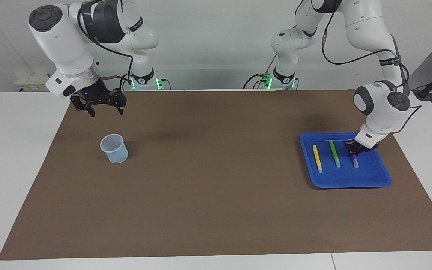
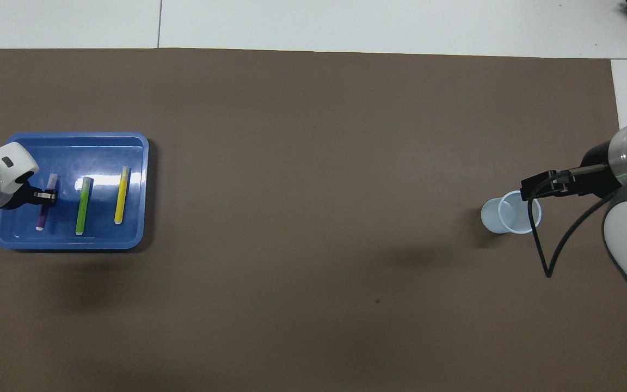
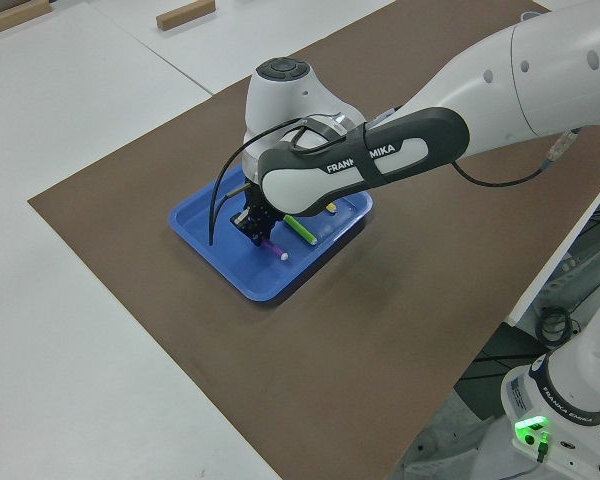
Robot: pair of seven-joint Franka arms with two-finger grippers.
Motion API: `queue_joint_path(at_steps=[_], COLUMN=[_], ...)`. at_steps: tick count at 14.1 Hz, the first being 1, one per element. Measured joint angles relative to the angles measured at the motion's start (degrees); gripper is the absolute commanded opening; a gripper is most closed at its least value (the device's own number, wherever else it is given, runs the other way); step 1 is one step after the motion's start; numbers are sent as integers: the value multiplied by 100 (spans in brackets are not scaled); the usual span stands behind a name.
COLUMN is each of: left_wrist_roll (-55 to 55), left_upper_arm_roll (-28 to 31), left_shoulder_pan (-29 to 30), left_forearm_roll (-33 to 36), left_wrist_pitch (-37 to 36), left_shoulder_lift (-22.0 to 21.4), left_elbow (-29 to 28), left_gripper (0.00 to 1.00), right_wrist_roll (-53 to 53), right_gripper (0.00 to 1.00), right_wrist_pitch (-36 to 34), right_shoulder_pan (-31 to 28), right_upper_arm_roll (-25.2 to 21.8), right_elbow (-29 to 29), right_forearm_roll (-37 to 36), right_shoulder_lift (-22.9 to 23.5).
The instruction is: Right arm passes pens to left for tray arrangement
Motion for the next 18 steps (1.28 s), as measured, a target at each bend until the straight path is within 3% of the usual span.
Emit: queue_joint_path(at_steps=[1,2,3,9,18], left_wrist_roll=[0,0,0,7,0], left_upper_arm_roll=[1,-1,-6,-42,-135], left_shoulder_pan=[0,0,0,-2,-254], left_forearm_roll=[1,4,6,17,19], left_wrist_pitch=[31,43,43,-41,-2155], left_shoulder_lift=[9,11,22,55,-98], left_elbow=[0,0,-2,90,1600], left_gripper=[21,77,100,100,100], right_wrist_roll=[0,0,0,0,0], right_gripper=[100,100,100,100,100], right_wrist_pitch=[6,11,13,15,15], right_shoulder_pan=[1,2,3,11,-337], right_upper_arm_roll=[0,0,1,0,327], right_elbow=[0,0,1,1,11], right_forearm_roll=[-2,-9,-21,-53,-54], right_shoulder_lift=[0,0,0,0,0])
